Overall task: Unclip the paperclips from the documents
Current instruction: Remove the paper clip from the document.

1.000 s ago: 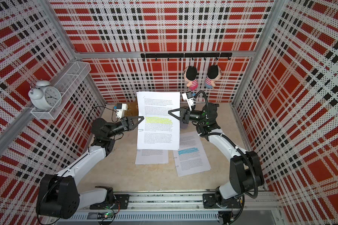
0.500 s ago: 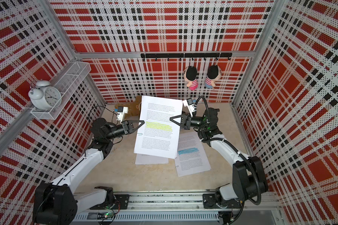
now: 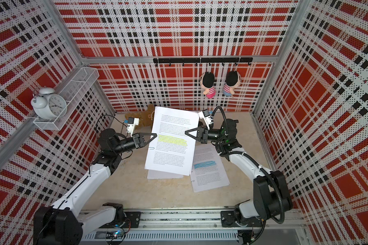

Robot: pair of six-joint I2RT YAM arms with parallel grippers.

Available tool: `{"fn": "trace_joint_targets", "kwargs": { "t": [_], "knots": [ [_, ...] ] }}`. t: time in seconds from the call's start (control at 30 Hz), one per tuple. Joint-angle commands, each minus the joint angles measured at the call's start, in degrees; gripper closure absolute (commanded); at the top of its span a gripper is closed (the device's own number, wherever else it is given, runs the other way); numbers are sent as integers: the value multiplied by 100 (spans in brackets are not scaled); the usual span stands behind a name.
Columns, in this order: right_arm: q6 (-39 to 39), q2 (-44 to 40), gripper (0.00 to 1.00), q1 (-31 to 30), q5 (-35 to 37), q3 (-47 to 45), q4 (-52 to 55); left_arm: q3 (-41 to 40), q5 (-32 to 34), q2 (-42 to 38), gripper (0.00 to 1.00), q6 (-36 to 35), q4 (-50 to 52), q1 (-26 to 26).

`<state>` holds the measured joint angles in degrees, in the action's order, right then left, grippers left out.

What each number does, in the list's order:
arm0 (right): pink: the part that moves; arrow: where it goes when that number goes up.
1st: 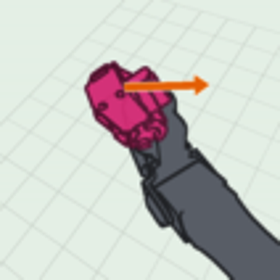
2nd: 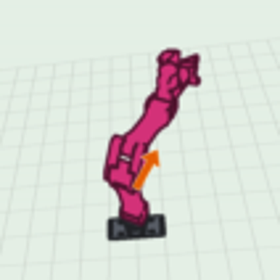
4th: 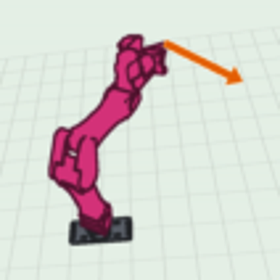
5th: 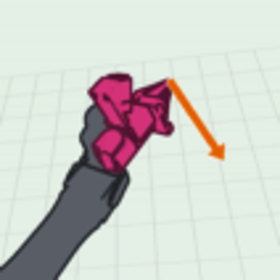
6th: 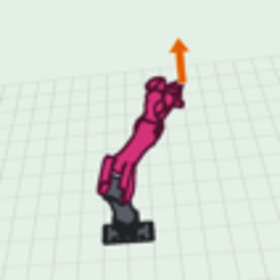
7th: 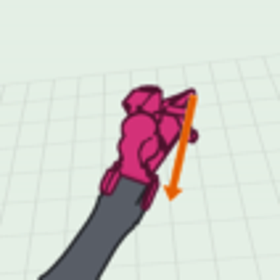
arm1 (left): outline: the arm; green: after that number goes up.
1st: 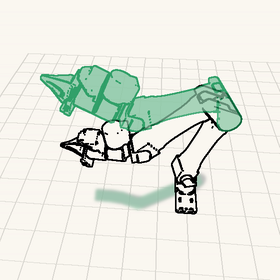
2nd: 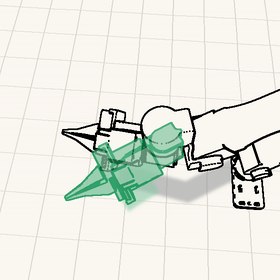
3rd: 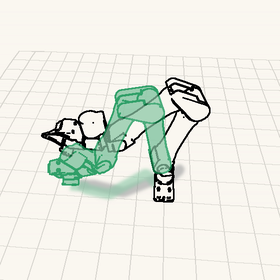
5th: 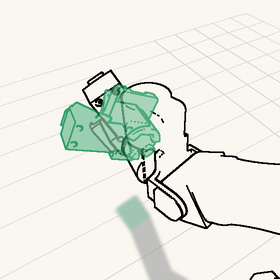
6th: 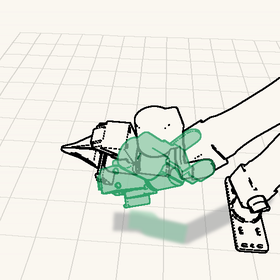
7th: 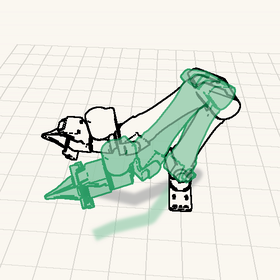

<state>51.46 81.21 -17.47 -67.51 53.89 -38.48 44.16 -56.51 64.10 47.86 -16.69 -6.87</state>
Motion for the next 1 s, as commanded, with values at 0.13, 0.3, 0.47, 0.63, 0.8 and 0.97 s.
{"fn": "trace_joint_targets", "kwargs": {
  "t": [0.13,0.3,0.47,0.63,0.8,0.97],
  "knots": [
    [-326,-583,100,609,-61,12,-115,75,1326,-116,100,-407,882,709],
    [-556,-719,100,640,-76,-23,221,49,1386,-169,100,-453,957,775],
    [-576,-795,100,642,-39,-111,252,20,1414,-196,100,-417,913,793],
    [-620,-848,100,640,8,-169,292,-3,1431,-227,100,-426,931,791],
    [-694,-887,100,640,44,-176,380,-33,1472,-266,100,-404,917,810],
    [-749,-905,100,639,53,-168,464,-42,1489,-300,100,-408,935,837]
  ]
}}
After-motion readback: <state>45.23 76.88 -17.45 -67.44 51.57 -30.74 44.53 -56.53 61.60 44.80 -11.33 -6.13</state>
